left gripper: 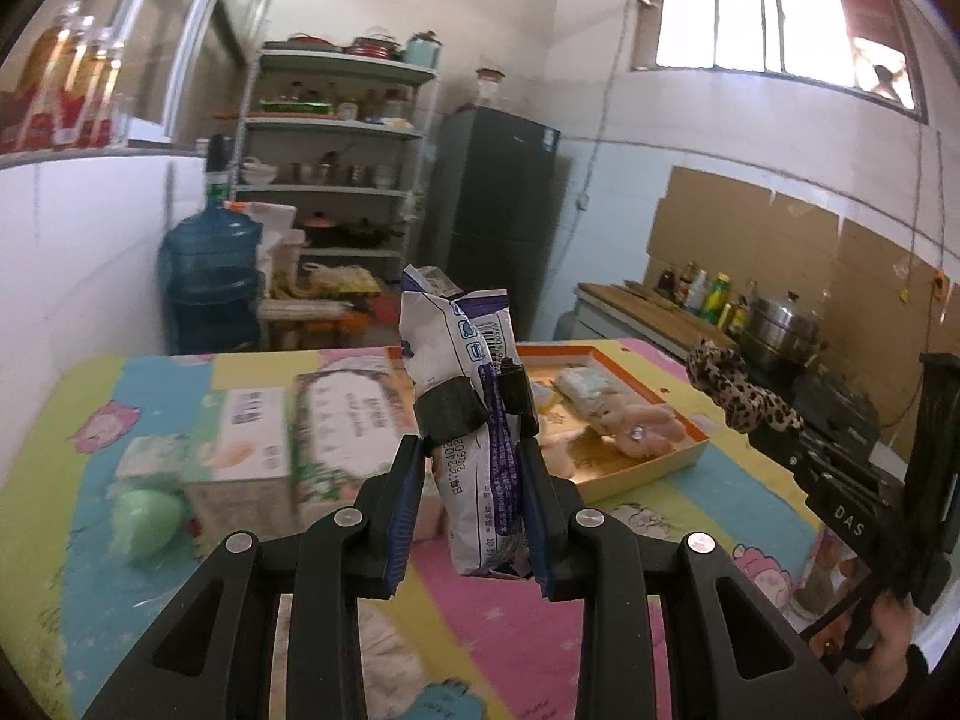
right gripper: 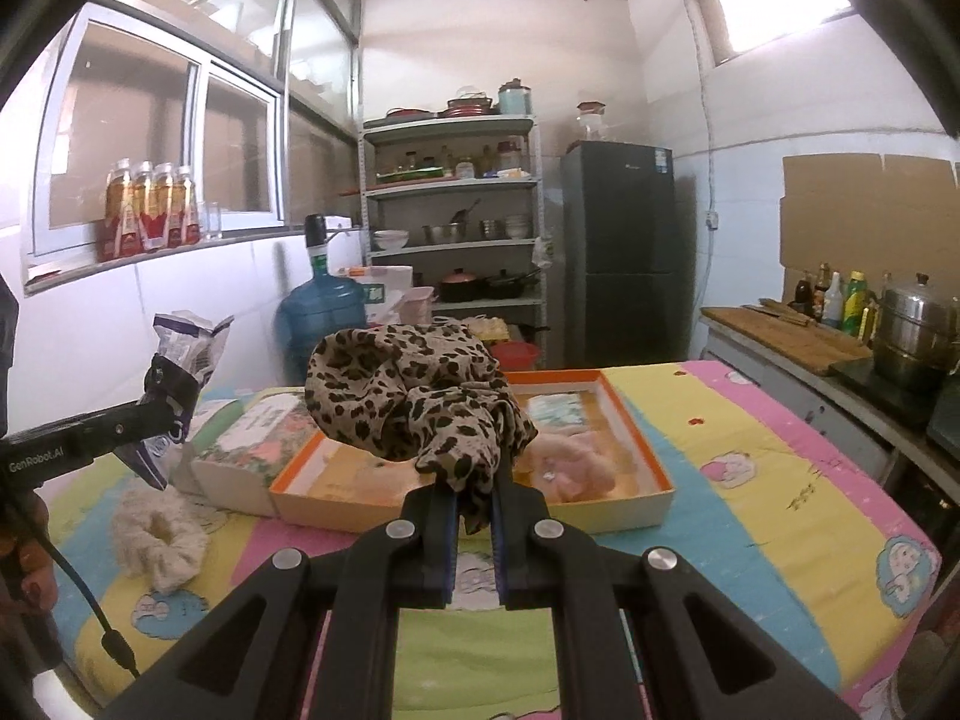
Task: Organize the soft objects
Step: 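Carry the snack bag and leopard-print cloth over the cardboard box with both tools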
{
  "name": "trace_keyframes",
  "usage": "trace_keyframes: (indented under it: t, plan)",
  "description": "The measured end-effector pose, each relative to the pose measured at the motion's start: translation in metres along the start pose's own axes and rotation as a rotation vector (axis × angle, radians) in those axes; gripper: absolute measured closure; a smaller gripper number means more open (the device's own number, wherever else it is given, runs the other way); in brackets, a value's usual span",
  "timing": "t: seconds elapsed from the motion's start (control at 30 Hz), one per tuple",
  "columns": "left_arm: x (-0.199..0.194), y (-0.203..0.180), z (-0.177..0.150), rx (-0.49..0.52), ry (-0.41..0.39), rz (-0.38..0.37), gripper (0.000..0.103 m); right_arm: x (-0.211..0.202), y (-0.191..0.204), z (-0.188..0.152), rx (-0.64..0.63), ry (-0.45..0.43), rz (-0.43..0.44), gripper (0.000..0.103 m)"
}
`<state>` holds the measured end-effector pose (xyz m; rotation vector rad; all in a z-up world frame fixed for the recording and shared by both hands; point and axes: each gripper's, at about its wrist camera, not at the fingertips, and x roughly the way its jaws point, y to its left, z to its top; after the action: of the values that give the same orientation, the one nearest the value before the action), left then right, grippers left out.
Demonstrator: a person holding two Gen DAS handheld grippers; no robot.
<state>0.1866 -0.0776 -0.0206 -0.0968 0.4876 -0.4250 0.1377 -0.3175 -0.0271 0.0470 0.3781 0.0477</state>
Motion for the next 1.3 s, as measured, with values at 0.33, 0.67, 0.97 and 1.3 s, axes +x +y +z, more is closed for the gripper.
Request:
trace_keyframes:
  t: [0.33, 0.67, 0.97, 1.3]
  plan:
    - [0.055, -0.026, 0.016, -0.026, 0.089, -0.086, 0.071, 0.019, -0.031, 0.015, 0.031, 0.008, -0.016, 0.094]
    - [0.11, -0.062, 0.012, -0.037, 0.162, -0.16, 0.071, 0.054, -0.053, 0.023, 0.024, 0.053, -0.016, 0.094]
    - [0.136, -0.074, 0.016, -0.018, 0.193, -0.138, 0.071, 0.087, -0.076, 0.025, 0.027, 0.108, -0.005, 0.094]
    - [0.163, -0.088, 0.02, 0.003, 0.245, -0.135, 0.071, 0.121, -0.094, 0.031, 0.009, 0.173, -0.008, 0.094]
